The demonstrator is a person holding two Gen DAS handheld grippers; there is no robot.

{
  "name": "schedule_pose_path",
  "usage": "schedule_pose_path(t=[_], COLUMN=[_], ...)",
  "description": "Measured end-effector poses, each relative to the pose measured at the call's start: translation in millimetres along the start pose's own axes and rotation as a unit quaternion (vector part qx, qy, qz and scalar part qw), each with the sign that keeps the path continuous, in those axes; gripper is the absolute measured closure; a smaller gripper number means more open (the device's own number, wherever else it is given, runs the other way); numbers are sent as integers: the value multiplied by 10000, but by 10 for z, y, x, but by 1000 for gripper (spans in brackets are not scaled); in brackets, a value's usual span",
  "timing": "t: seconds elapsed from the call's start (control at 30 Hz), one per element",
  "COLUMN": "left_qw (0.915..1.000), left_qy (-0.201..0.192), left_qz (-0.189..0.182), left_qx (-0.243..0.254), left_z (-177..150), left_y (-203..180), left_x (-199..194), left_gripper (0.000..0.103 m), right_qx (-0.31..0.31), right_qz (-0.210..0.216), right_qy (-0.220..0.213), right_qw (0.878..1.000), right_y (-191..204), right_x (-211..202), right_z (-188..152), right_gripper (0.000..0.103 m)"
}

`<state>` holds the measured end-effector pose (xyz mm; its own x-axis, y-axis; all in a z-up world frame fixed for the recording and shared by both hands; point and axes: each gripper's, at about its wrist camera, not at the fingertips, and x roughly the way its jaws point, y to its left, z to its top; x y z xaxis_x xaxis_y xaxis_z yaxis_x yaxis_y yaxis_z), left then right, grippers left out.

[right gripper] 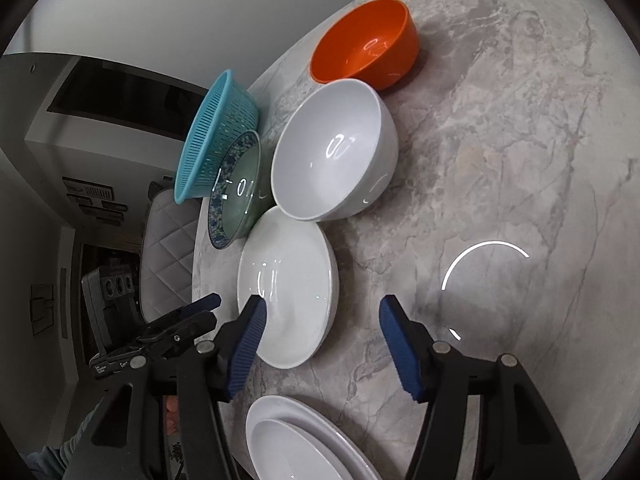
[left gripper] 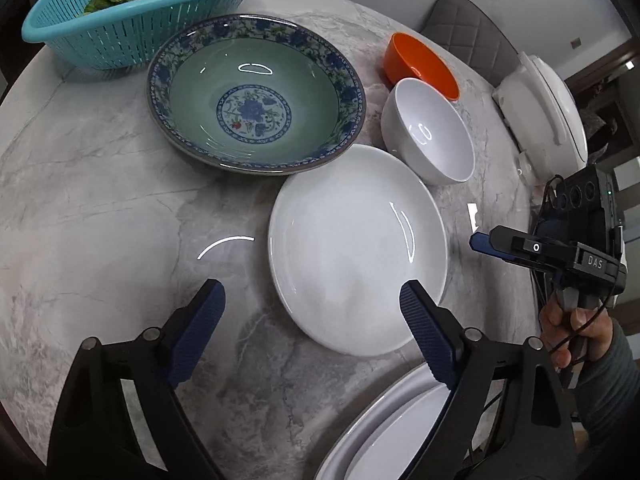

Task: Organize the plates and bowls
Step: 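Move both grippers to the other deep white plate and close on its rim, then lift the deep white plate with both grippers and carry it over the plate stack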

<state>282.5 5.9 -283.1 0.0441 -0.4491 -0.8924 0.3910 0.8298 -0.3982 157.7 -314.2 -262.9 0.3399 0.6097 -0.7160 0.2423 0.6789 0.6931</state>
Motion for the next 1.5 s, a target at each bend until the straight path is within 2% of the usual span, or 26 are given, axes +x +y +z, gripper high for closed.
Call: schedule_pose_path(t=[0.17,0.3,0.4,0.6,0.63,0.67,0.7,0.73,0.9,0.97,1.03,1.13,1.23,1.5], left_qw=[9997,9990,9985,9978,9977,9974,9972,9971,9969,9967,9966,9961,9962,9961], left_qy=[137,220,275,492,489,497,509,529,564,550,570,630,633,631], left_qz=[-174,-321,-389,-347,-385,-420,-423,-420,-423,-436,-430,-413,-376,-346], left_qx=[-139,-197,-276,-261,-283,-318,-348,-363,-360,-397,-407,-449,-477,-516], left_z=[107,168,193,207,213,209,202,205,220,193,187,177,153,140], left_y=[96,136,197,202,204,213,234,237,234,245,251,258,256,253], left_x=[158,228,254,346,351,357,359,368,386,363,341,340,340,338], left_gripper=[34,42,44,47,52,62,66,72,76,83,85,94,95,96], right_qx=[-80,-94,-159,-211,-205,-182,-167,-169,-135,-174,-186,-158,-202,-193], right_qz=[-31,-3,24,71,64,73,88,73,49,70,37,11,-47,-154], right_qy=[269,362,470,623,646,663,679,709,813,825,839,829,870,904], right_qw=[9996,9993,9988,9978,9977,9976,9975,9973,9966,9964,9963,9964,9960,9956], right_y=[-2,-20,-50,-34,-36,-46,-54,-60,-63,-56,-58,-80,-50,-6], right_x=[184,280,288,374,390,402,411,421,464,467,469,452,478,509], right_z=[62,95,114,148,152,160,162,165,178,180,186,186,190,209], right_gripper=[40,40,48,56,57,57,59,64,70,75,83,89,93,93])
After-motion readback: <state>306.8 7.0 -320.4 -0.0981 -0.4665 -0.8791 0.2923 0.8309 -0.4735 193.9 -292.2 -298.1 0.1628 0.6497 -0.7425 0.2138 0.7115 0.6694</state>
